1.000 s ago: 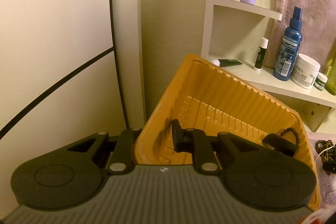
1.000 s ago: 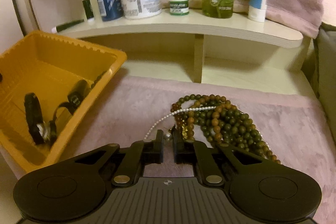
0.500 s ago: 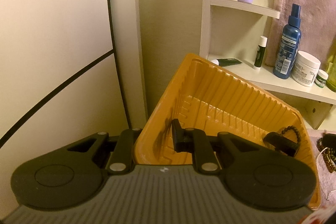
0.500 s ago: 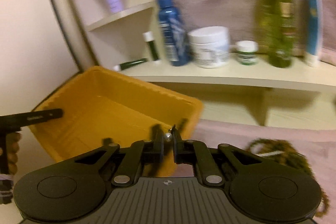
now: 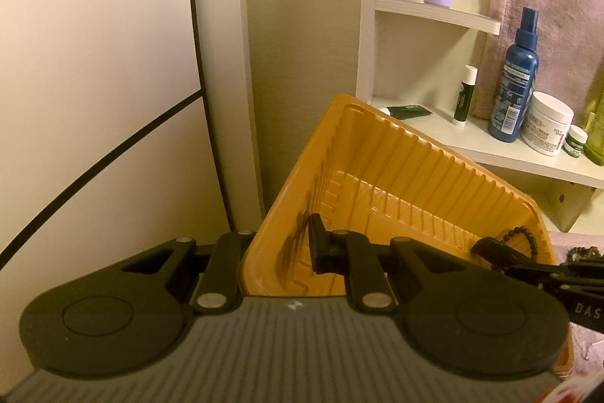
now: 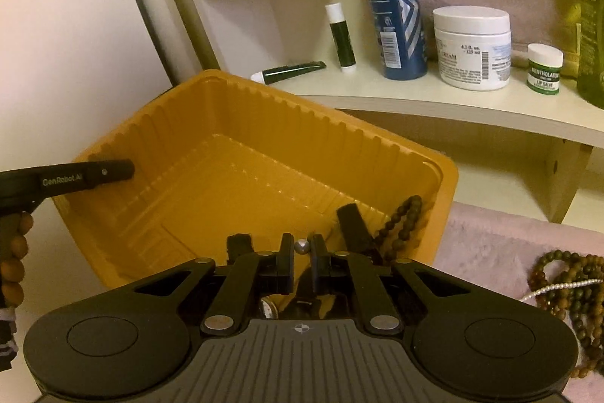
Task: Organize jewelry
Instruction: 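Carry the brown bracelet into the orange tray and release it, then grasp another brown beaded bracelet from the pile with the right tool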
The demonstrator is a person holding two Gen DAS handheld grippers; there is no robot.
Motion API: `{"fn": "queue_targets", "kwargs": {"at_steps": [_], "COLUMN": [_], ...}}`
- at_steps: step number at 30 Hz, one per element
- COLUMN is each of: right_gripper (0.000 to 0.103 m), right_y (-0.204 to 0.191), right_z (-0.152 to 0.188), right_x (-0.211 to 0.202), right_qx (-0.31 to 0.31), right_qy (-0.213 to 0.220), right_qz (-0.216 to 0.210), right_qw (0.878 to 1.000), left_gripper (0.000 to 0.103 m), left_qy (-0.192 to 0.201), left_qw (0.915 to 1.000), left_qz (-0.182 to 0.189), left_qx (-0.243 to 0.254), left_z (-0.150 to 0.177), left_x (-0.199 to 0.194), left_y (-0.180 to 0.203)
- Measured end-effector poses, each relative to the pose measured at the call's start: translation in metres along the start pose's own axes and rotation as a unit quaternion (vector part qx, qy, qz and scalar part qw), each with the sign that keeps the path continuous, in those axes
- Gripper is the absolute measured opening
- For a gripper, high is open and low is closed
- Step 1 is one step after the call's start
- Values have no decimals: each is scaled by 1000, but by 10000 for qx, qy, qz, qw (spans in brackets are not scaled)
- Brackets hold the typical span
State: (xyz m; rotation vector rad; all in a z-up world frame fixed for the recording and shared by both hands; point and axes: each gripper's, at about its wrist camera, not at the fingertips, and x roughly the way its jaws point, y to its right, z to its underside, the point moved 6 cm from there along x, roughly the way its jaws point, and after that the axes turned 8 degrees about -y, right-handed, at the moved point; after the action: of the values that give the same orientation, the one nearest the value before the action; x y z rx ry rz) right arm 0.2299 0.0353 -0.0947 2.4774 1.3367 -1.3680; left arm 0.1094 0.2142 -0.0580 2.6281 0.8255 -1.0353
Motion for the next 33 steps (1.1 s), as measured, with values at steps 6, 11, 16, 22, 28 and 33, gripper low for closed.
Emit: {"fn": "queue_targets", "kwargs": {"at_steps": [6,11,16,22,28,33], "right_gripper": [10,15,25,27,27,27], "right_y": [5,18,46,86,103,108], "right_z": [3,15,37,67,85,87], "right_x": [-13,-46,-78,-101,-105,-94], "right_qx": [115,374,659,1014,1019,966], "right_qy": [-3,182,229,60,-124,-234], "right_qz": [-24,46,419,932,1213,1309], "right_qw": [9999,9991,9967,9905,9873,9864], "left_gripper": [15,15,15,15,15,15], "left_qy": [0,-9,-6,-7,5,4], "left_qw": [10000,10000,10000,10000,10000,10000], "left_qz": [-2,-9,-11,-20,-29,-26], "left_qx": [17,15,26,50,74,96], "left_z": [0,-1,-1,-1,-1,-2], "left_x": [-1,-2,-2,-2,-3,-2], "left_y": [0,0,0,-1,-1,-1]}}
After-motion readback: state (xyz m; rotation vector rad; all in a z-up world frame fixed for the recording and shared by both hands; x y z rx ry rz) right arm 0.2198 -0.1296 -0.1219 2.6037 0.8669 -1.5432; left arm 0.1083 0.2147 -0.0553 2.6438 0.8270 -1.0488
